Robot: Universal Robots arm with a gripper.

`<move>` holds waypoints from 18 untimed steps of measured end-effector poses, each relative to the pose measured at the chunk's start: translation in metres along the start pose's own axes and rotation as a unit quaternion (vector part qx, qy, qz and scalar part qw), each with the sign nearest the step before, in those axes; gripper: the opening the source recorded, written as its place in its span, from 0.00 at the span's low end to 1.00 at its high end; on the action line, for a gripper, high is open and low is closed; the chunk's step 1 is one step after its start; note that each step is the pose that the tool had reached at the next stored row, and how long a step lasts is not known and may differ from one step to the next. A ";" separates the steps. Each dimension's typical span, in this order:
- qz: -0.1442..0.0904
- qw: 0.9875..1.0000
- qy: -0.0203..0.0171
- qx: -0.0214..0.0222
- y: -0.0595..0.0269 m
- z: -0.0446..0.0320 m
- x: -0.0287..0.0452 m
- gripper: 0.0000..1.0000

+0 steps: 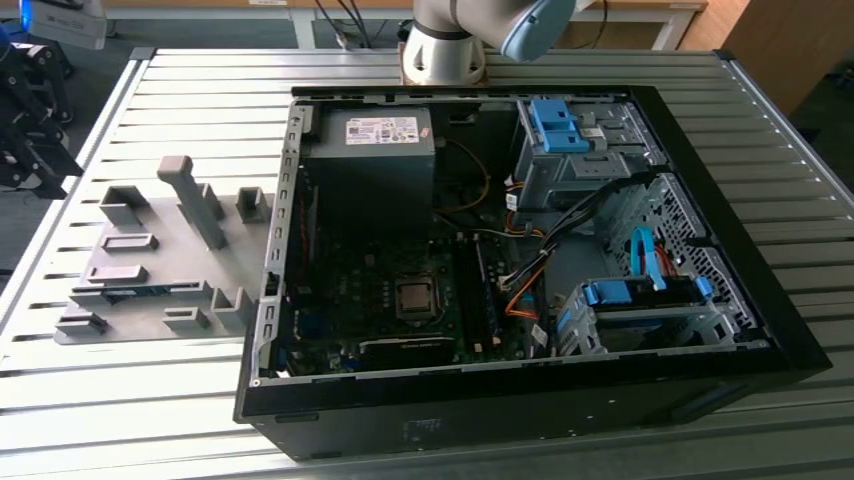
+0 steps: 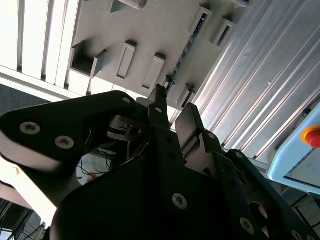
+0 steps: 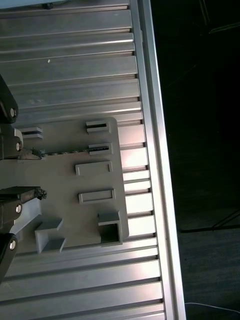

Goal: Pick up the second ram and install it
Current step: 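Pick up the second ram and move it above second insertion slot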

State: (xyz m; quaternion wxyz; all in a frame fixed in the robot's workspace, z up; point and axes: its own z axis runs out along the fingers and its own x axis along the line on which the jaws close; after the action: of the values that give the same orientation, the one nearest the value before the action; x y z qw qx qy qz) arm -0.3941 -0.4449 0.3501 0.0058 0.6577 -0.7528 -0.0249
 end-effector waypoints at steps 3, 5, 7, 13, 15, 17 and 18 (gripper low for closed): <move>0.000 1.000 0.000 0.000 -0.0001 0.0011 0.0000 0.35; 0.000 1.000 0.000 0.000 0.0002 0.0020 0.0001 0.35; 0.000 1.000 0.000 0.000 0.0002 0.0031 0.0001 0.35; 0.000 1.000 0.000 0.000 0.0002 0.0043 0.0002 0.35; 0.000 1.000 0.000 0.000 0.0001 0.0051 0.0002 0.35; 0.000 1.000 0.000 0.000 0.0001 0.0060 0.0002 0.35; 0.000 1.000 0.000 0.000 0.0001 0.0062 0.0002 0.35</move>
State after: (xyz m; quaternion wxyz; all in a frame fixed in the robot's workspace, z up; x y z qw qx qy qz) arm -0.3945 -0.4449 0.3439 0.0058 0.6578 -0.7528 -0.0249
